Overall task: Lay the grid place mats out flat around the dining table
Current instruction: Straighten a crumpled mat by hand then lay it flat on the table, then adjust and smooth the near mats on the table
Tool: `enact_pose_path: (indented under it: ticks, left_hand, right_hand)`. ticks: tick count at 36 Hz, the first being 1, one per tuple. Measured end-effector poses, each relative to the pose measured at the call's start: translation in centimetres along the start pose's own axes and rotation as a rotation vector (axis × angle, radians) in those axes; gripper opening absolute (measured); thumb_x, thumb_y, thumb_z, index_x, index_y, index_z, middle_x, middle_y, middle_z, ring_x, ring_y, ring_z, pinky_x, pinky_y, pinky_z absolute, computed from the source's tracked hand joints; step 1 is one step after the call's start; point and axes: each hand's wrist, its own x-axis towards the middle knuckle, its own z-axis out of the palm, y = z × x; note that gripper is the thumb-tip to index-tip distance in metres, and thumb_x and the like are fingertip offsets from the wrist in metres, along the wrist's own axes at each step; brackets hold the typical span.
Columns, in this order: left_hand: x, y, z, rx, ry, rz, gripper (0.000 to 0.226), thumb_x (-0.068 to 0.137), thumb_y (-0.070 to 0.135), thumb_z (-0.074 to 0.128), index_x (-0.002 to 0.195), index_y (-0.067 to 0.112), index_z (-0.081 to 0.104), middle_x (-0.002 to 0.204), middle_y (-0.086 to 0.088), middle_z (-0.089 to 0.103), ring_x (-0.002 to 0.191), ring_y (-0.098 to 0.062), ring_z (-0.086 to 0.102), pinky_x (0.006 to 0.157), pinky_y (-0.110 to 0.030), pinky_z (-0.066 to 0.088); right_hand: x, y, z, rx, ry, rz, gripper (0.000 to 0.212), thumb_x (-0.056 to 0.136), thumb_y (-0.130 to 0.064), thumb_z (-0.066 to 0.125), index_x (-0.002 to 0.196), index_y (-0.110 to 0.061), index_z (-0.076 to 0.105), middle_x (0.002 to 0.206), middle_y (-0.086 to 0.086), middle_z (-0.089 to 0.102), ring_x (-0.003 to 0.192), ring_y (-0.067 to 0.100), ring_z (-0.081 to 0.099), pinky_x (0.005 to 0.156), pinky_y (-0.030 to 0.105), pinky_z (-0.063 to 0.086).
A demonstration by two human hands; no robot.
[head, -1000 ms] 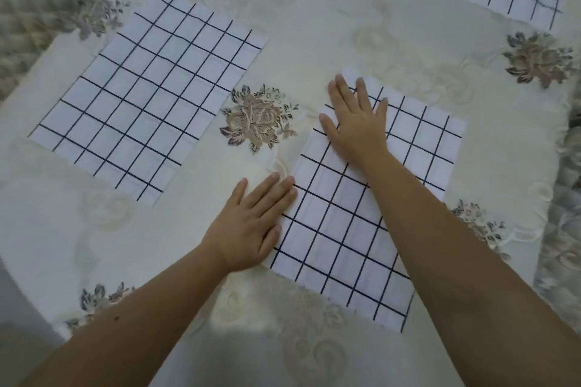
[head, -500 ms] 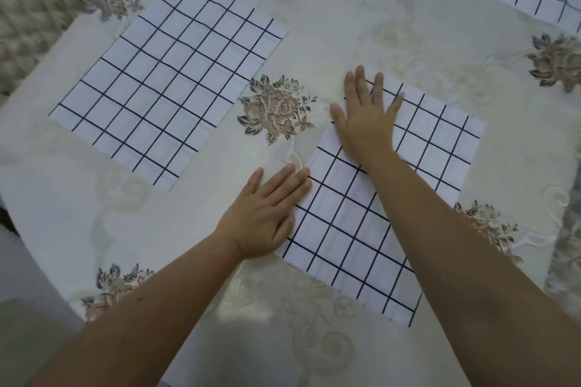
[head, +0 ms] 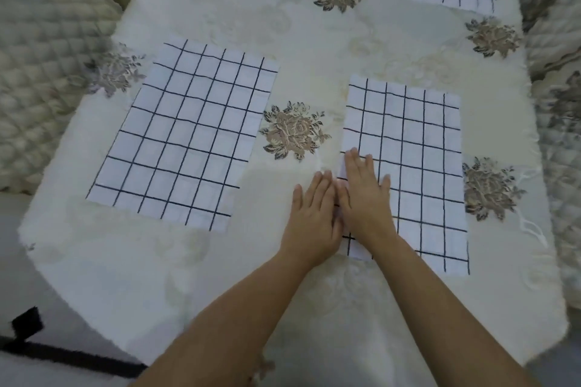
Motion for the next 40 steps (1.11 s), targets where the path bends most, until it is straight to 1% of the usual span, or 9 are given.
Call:
enact_pose_path:
  ticks: [4, 7, 10, 16, 20, 23, 30, 33, 40]
  left_hand:
    - [-1.1, -1.5, -1.2, -0.126, -0.045, 0.02, 0.056, 0.084, 0.027, 0.033, 0.13, -0.001, 0.049, 0.141, -0.016, 0.045, 0.134, -0.031, 0.038, 0.108, -0.048, 0.018]
    - [-2.9, -3.9, -2.7, 0.077, -0.112, 0.155, 0.055, 0.076, 0.03, 0.037, 0.117, 0.002, 0.061, 0.126, -0.015, 0.06, 0.12, -0.032, 0.055, 0.092, -0.054, 0.043]
    - [-4.7, -6.5, -5.0, 0.289, -0.176, 0.303, 0.057, 0.073, 0.038, 0.035, 0.112, 0.008, 0.065, 0.124, -0.011, 0.062, 0.118, -0.03, 0.056, 0.087, -0.054, 0.047]
    - [-6.3, -11.1, -8.3, 0.345, -0.15, 0.29, 0.059, 0.078, 0.043, 0.037, 0.123, 0.008, 0.053, 0.133, -0.014, 0.054, 0.13, -0.033, 0.042, 0.093, -0.059, 0.04]
    - [-6.6, -14.7, -9.8, 0.336, -0.108, 0.198, 0.07, 0.077, 0.052, 0.04, 0.131, 0.008, 0.037, 0.139, -0.016, 0.047, 0.132, -0.028, 0.024, 0.096, -0.059, 0.029]
    - [-6.0, -16.6, -10.7, 0.38, -0.14, 0.146, 0.088, 0.07, 0.058, 0.062, 0.136, 0.007, 0.033, 0.143, -0.016, 0.042, 0.134, -0.028, 0.019, 0.096, -0.058, 0.026]
    - [-4.9, -18.1, -11.7, 0.452, -0.205, 0.127, 0.094, 0.067, 0.073, 0.052, 0.137, 0.011, 0.042, 0.149, -0.01, 0.035, 0.143, -0.024, 0.002, 0.098, -0.064, 0.023]
    - [-4.9, -17.7, -12.0, 0.369, -0.345, 0.08, 0.096, 0.074, 0.075, 0.025, 0.149, 0.018, 0.012, 0.158, -0.001, -0.002, 0.143, -0.021, -0.016, 0.11, -0.061, 0.003]
    - [-5.0, -17.2, -12.4, 0.332, -0.394, 0.038, 0.086, 0.085, 0.063, 0.042, 0.149, 0.021, 0.003, 0.157, 0.004, -0.015, 0.144, -0.02, -0.016, 0.111, -0.059, 0.001]
  right_hand:
    - [-2.2, -2.2, -0.3, 0.048, 0.002, 0.143, 0.07, 0.088, -0.048, 0.012, 0.15, -0.017, 0.007, 0.159, -0.001, 0.003, 0.146, 0.02, -0.001, 0.115, 0.049, 0.0]
    - [-4.3, -4.2, 0.0, 0.059, -0.008, 0.202, 0.073, 0.086, -0.049, 0.021, 0.15, -0.016, 0.006, 0.159, -0.001, 0.002, 0.146, 0.02, -0.002, 0.115, 0.049, 0.001]
    - [-6.3, -6.2, 1.0, 0.015, -0.062, 0.257, 0.073, 0.093, -0.047, 0.035, 0.15, -0.015, 0.003, 0.159, 0.001, -0.004, 0.146, 0.019, -0.003, 0.115, 0.049, 0.004]
    - [-9.4, -9.3, 2.3, 0.113, -0.086, 0.333, 0.074, 0.093, -0.031, 0.047, 0.149, -0.011, 0.005, 0.158, 0.006, -0.002, 0.146, 0.022, -0.002, 0.116, 0.045, 0.001]
    - [-9.2, -11.5, 2.5, 0.224, 0.099, 0.292, 0.056, 0.087, -0.01, 0.054, 0.139, -0.001, 0.035, 0.141, 0.018, 0.039, 0.13, 0.033, 0.038, 0.105, 0.039, 0.033]
    - [-7.6, -13.7, 2.1, 0.471, 0.101, 0.435, 0.042, 0.09, -0.013, 0.052, 0.131, -0.007, 0.045, 0.113, 0.006, 0.053, 0.102, 0.021, 0.052, 0.086, 0.03, 0.041]
    - [-2.8, -17.9, 3.1, 0.768, -0.147, 0.63, 0.024, 0.086, -0.022, 0.057, 0.105, -0.009, 0.052, 0.092, 0.006, 0.058, 0.081, 0.021, 0.056, 0.081, 0.034, 0.048]
    - [-1.6, -19.1, 3.4, 0.736, -0.172, 0.635, 0.013, 0.082, -0.017, 0.056, 0.075, -0.007, 0.053, 0.061, 0.006, 0.058, 0.05, 0.017, 0.051, 0.06, 0.029, 0.047]
    - [-0.5, -20.4, 3.5, 0.774, -0.162, 0.734, 0.025, 0.082, -0.013, 0.053, 0.059, -0.004, 0.057, 0.056, 0.007, 0.06, 0.048, 0.019, 0.055, 0.061, 0.027, 0.05]
